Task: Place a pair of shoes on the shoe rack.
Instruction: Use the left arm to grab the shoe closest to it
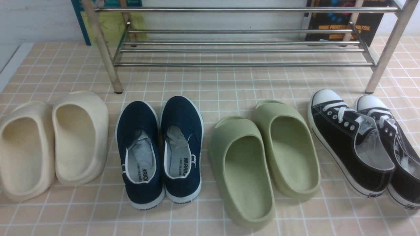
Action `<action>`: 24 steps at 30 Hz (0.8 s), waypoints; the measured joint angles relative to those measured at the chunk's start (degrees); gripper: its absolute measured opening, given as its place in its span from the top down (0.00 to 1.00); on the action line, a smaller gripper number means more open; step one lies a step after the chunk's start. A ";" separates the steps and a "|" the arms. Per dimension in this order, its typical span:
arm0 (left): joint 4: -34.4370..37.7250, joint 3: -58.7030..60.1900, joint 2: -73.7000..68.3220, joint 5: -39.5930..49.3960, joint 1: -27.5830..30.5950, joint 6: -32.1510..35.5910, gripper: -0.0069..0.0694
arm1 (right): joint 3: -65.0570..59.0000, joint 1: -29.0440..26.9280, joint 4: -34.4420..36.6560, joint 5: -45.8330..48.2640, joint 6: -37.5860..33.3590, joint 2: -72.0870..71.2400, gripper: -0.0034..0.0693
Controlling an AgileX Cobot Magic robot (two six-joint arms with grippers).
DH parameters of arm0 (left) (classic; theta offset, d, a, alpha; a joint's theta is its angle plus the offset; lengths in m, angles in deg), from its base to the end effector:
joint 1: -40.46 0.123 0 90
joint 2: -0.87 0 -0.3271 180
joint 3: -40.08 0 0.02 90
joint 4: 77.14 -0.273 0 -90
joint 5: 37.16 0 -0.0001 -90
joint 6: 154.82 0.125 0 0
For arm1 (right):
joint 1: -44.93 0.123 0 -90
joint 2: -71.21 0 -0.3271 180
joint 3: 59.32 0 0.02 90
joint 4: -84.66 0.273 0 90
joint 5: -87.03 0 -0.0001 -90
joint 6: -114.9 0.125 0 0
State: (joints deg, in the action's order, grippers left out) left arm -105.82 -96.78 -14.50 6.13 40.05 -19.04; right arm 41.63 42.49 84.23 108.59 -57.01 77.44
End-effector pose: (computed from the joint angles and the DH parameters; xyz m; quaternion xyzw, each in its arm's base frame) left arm 0.0241 0.0410 0.3527 -0.2501 0.7098 -0.0049 0.6585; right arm 0.0648 -0.0031 0.1646 0.0717 0.7998 0.0262 0.5954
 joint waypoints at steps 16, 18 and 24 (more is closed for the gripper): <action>17.37 -17.69 -34.34 27.42 -1.59 34.62 0.91 | 0.00 0.00 0.00 0.00 0.00 0.00 0.63; 24.59 -17.69 -40.24 27.42 -3.70 38.61 0.91 | 0.00 0.00 0.05 0.00 0.00 0.00 0.63; 33.49 -17.69 -52.73 20.04 -7.76 40.46 0.88 | 0.00 0.00 0.05 0.00 0.00 0.00 0.63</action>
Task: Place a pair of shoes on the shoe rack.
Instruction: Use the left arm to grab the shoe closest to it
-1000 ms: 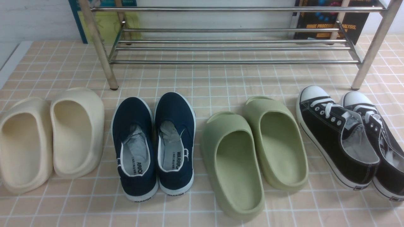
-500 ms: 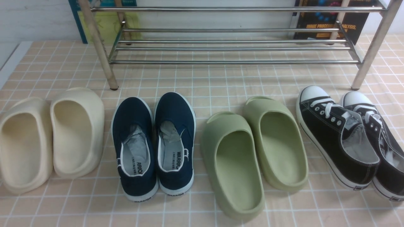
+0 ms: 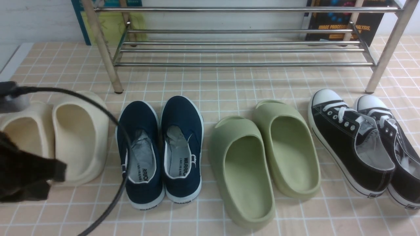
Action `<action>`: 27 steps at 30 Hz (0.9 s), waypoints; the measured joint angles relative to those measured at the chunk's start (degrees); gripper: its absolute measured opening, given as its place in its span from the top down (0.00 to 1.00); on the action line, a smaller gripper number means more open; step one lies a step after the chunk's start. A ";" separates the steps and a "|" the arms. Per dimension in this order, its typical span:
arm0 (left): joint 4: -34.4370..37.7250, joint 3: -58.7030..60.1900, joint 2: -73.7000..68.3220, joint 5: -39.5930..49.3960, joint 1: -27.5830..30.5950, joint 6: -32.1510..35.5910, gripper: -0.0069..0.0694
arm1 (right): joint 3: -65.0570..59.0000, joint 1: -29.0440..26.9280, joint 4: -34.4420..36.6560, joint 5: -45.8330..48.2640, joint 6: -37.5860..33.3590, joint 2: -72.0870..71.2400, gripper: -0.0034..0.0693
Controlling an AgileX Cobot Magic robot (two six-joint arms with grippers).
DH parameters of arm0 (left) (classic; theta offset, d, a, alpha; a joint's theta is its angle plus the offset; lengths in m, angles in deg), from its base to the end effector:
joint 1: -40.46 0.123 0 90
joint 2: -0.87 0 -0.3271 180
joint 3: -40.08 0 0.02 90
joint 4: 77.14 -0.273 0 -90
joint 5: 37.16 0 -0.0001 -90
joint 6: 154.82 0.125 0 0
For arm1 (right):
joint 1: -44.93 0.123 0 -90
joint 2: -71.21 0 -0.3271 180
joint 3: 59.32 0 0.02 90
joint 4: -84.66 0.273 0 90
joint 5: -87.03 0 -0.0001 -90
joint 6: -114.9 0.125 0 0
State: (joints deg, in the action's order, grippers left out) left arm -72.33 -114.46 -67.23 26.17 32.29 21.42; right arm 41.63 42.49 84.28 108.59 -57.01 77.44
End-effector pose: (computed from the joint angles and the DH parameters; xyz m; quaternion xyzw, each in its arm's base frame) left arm 0.1973 -0.0378 0.3149 0.0267 0.9786 -0.0611 0.1948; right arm 0.0648 -0.0031 0.1646 0.0719 0.7998 0.0266 0.5954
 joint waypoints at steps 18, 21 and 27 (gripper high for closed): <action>-7.10 0.00 -25.26 -22.03 -12.28 -17.36 0.27 | 0.00 0.00 0.00 0.00 0.00 0.00 0.63; -10.07 0.00 -25.84 -26.46 -12.28 -20.08 0.26 | 0.00 0.00 0.00 0.00 0.00 0.00 0.63; -15.66 0.00 -28.61 -28.40 -12.28 -24.18 0.33 | 0.00 0.00 0.00 0.00 0.00 0.00 0.63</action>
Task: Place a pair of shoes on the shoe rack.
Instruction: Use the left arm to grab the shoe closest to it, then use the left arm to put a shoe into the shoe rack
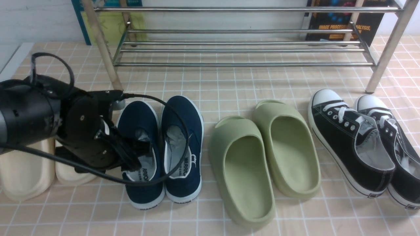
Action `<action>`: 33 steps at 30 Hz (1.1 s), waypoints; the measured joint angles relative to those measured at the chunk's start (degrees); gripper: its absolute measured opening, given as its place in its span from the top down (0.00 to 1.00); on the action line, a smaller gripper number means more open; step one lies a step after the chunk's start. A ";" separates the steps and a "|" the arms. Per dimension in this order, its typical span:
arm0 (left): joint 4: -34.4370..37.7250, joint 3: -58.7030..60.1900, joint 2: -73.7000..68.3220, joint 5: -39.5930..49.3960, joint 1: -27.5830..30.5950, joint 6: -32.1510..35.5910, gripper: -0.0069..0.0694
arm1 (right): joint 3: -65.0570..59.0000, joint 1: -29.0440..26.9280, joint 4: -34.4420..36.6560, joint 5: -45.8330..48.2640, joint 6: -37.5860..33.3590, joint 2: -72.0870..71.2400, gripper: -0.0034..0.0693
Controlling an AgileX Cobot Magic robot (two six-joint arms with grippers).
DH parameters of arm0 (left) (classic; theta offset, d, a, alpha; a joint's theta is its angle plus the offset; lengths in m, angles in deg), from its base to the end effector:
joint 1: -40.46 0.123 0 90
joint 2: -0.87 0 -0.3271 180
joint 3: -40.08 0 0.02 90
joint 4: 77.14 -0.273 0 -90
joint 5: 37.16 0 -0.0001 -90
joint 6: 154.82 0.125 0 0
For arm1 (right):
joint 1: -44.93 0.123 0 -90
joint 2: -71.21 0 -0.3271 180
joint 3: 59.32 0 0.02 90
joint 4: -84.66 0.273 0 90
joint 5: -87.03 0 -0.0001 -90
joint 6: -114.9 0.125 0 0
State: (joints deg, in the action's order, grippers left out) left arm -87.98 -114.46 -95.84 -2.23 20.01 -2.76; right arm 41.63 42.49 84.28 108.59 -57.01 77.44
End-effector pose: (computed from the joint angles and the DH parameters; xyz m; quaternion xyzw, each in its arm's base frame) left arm 0.3131 -0.1024 0.2053 0.0013 0.9779 -0.0186 0.2083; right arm 0.0648 -0.0031 0.1646 0.0719 0.7998 0.0266 0.5954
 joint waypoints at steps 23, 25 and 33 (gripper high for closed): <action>-1.10 -23.97 -0.17 14.42 0.19 6.33 0.85 | 0.00 0.00 0.00 0.00 0.00 0.00 0.63; 0.11 -28.29 -3.34 15.74 1.28 6.53 0.85 | 0.00 0.00 0.00 0.00 0.00 0.00 0.63; 10.84 -43.14 -17.78 18.18 8.65 13.31 0.85 | 0.00 0.00 0.00 0.00 0.00 0.00 0.63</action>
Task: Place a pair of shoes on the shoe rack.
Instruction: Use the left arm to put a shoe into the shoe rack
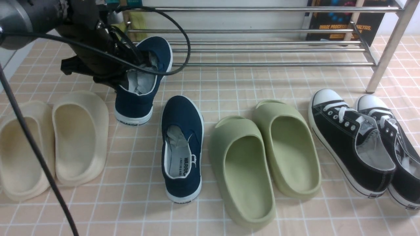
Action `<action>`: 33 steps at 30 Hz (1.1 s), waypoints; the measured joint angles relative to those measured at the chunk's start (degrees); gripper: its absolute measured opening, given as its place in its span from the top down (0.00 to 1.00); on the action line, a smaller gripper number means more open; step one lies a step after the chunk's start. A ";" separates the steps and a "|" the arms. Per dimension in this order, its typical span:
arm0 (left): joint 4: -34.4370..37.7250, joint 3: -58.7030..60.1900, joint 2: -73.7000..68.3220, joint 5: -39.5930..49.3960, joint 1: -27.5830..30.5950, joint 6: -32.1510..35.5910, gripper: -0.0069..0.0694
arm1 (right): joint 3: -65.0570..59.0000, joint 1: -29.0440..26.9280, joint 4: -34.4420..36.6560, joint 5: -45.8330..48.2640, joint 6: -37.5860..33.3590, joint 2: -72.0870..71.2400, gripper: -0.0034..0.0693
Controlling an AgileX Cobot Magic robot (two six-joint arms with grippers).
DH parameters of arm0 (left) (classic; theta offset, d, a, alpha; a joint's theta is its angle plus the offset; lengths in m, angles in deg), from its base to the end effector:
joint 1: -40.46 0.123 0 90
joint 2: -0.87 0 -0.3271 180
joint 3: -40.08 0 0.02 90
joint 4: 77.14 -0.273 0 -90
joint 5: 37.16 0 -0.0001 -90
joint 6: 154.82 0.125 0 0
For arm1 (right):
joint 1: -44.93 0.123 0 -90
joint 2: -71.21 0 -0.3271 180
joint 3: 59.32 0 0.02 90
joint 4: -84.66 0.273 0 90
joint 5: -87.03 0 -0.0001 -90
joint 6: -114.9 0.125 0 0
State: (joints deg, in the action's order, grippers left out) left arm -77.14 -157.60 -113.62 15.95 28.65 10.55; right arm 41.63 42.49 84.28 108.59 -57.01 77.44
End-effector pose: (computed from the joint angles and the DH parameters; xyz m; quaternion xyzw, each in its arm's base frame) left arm 0.4616 -0.0965 0.2999 -0.0238 0.9655 -0.0593 0.2526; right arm 0.0648 -0.0031 0.1646 0.0719 0.7998 0.0266 0.5954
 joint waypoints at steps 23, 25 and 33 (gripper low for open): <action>2.70 -30.97 -24.17 -8.52 1.85 1.33 0.72 | 0.00 0.00 0.00 0.00 0.00 0.00 0.63; 2.75 -31.07 -24.05 -8.35 1.85 1.16 0.62 | 0.00 0.00 0.00 0.00 0.00 0.00 0.63; 1.32 -31.26 -16.53 4.47 1.88 4.32 0.47 | 0.00 0.00 0.00 0.00 0.00 0.00 0.63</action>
State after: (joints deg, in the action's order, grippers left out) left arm -75.82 -188.86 -130.15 20.43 30.54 14.87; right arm 41.63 42.49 84.28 108.59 -57.01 77.44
